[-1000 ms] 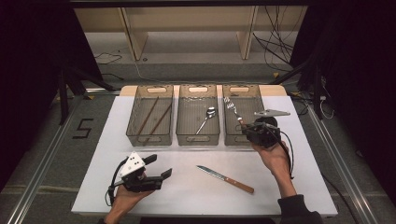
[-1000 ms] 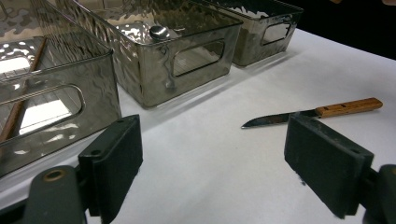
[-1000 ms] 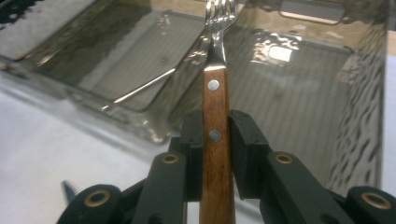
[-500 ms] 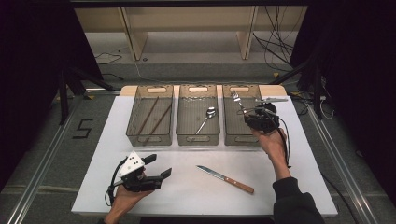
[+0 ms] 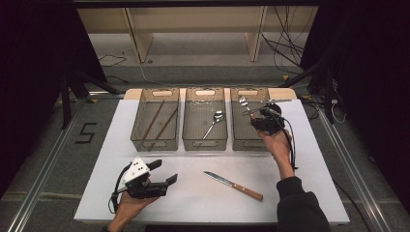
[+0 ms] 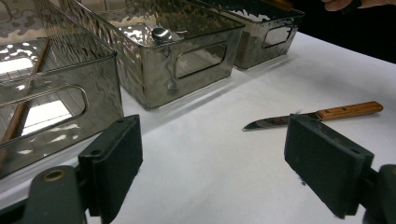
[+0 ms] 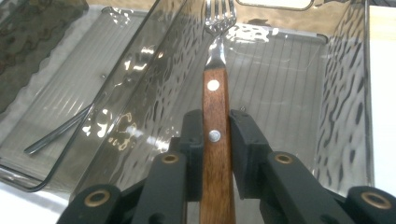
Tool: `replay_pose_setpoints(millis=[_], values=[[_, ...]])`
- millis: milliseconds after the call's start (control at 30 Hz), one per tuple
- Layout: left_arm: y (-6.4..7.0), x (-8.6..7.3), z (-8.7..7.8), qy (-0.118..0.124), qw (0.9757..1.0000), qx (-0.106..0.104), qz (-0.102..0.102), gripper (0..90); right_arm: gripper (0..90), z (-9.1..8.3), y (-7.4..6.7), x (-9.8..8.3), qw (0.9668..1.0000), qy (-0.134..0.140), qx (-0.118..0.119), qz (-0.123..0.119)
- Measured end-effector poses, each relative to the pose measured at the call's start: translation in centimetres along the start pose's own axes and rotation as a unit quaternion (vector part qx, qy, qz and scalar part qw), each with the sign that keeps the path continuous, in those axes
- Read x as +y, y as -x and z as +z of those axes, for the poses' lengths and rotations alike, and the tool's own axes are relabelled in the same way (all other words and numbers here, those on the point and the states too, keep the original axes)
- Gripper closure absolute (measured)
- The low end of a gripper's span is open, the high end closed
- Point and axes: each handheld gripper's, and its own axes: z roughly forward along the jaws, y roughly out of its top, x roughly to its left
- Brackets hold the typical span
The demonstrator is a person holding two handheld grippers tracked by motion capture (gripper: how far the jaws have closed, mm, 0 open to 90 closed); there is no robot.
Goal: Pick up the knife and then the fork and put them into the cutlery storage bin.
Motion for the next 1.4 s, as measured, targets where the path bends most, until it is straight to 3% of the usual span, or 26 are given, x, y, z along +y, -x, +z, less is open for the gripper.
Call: replay_pose_setpoints(millis=[767,867,1033,1200,1400], values=[[-0.1,0.0,-0.1,0.003,1.0000,0.001,0.000,18.8,76.8,2.4,-0.1,0.4,0.9993,-0.024,0.006,0.028],[-0.1,0.0,-0.1,0.003,1.0000,0.000,-0.001,18.8,75.7,2.8,0.0,0.3,0.9989,-0.027,0.020,0.034],[-0.1,0.0,-0.1,0.003,1.0000,0.000,-0.001,18.7,56.3,2.8,-0.3,0.5,0.9976,-0.025,0.057,0.031],[-0.1,0.0,-0.1,0.003,1.0000,0.001,0.000,18.6,47.0,1.8,-0.4,0.6,0.9972,-0.021,0.068,0.021],[-0.1,0.0,-0.1,0.003,1.0000,0.001,-0.001,18.3,35.9,-0.7,-0.8,0.2,0.9962,0.006,0.087,-0.003]])
